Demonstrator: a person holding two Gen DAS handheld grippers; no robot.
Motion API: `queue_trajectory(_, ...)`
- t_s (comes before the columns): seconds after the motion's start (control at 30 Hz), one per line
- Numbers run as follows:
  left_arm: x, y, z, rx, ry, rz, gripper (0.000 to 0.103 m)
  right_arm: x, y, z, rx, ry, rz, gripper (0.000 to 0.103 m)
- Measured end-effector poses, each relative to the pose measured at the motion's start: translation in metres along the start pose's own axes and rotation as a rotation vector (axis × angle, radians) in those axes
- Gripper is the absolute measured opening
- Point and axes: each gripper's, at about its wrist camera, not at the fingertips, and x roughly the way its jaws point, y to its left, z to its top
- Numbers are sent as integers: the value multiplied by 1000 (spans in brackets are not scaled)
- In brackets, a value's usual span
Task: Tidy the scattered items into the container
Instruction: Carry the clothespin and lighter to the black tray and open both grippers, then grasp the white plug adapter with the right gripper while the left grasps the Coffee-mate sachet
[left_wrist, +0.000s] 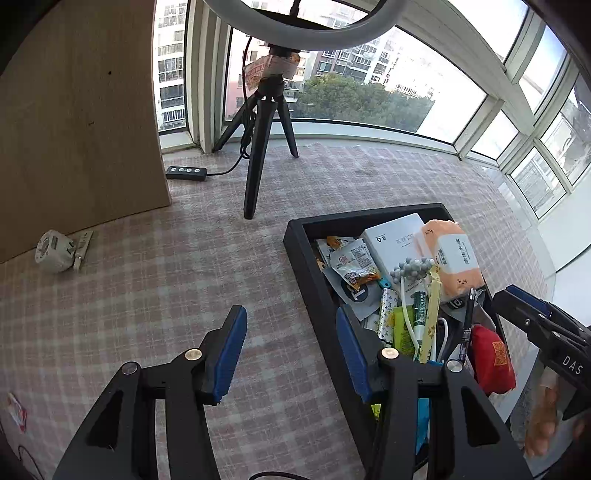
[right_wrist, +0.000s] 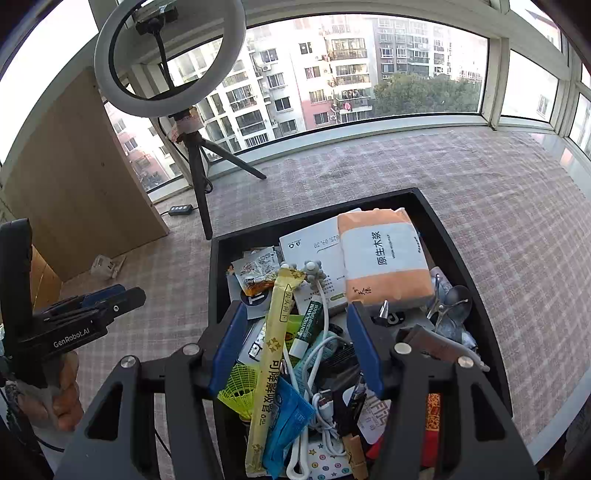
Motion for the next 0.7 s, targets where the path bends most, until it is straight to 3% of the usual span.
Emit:
queue_trajectory(0.3,-28,112,-29,-202,-11,121,48,40,91,11,-184,57,130,56)
queue_trajectory(0.7,-78,275,-101,-527,-33,306,48,93,246,36,-443,163,288,56)
